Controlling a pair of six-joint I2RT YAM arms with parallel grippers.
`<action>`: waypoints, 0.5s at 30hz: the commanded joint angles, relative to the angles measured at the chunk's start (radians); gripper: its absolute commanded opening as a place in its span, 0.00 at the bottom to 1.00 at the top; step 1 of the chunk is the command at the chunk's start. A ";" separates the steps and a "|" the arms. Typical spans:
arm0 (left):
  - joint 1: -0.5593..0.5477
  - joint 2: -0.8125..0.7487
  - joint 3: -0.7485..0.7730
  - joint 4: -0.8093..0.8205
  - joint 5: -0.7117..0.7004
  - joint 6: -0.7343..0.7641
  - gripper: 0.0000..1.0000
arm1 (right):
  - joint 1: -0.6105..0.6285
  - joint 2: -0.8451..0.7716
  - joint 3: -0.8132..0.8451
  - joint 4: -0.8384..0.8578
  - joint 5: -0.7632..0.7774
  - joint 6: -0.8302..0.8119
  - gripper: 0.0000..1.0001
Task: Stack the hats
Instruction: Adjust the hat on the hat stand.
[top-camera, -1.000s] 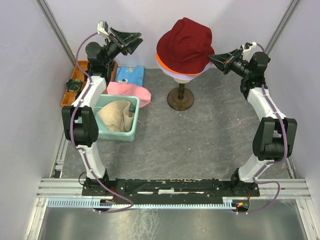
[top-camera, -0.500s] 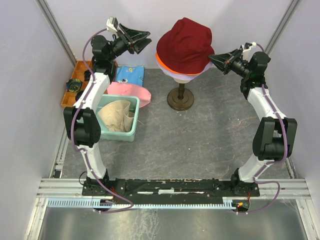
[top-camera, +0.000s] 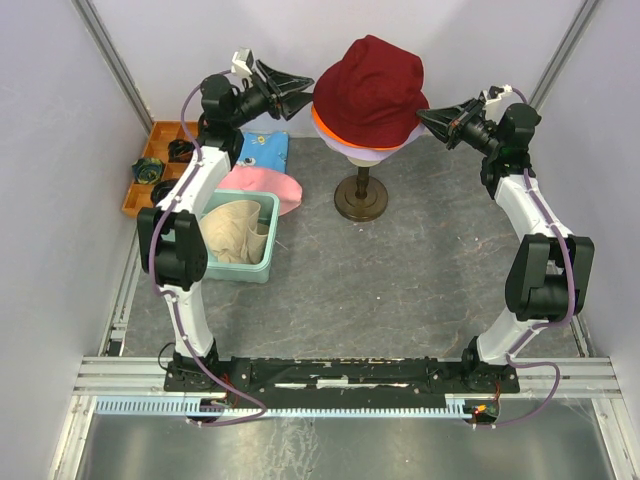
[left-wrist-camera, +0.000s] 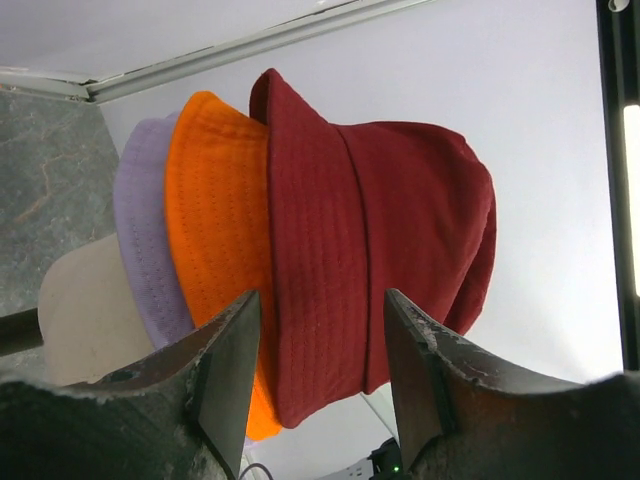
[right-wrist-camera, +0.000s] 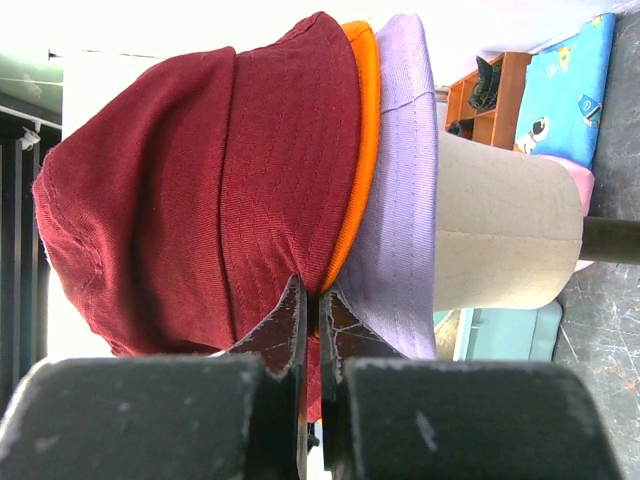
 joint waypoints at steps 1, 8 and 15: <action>-0.007 -0.001 0.019 -0.004 0.021 0.058 0.59 | 0.001 -0.020 0.052 0.084 -0.007 0.023 0.00; -0.014 0.003 0.023 -0.007 0.016 0.068 0.60 | -0.005 -0.025 0.040 0.091 -0.010 0.030 0.00; -0.035 0.037 0.074 -0.007 0.019 0.055 0.60 | -0.008 -0.030 0.030 0.090 -0.010 0.033 0.00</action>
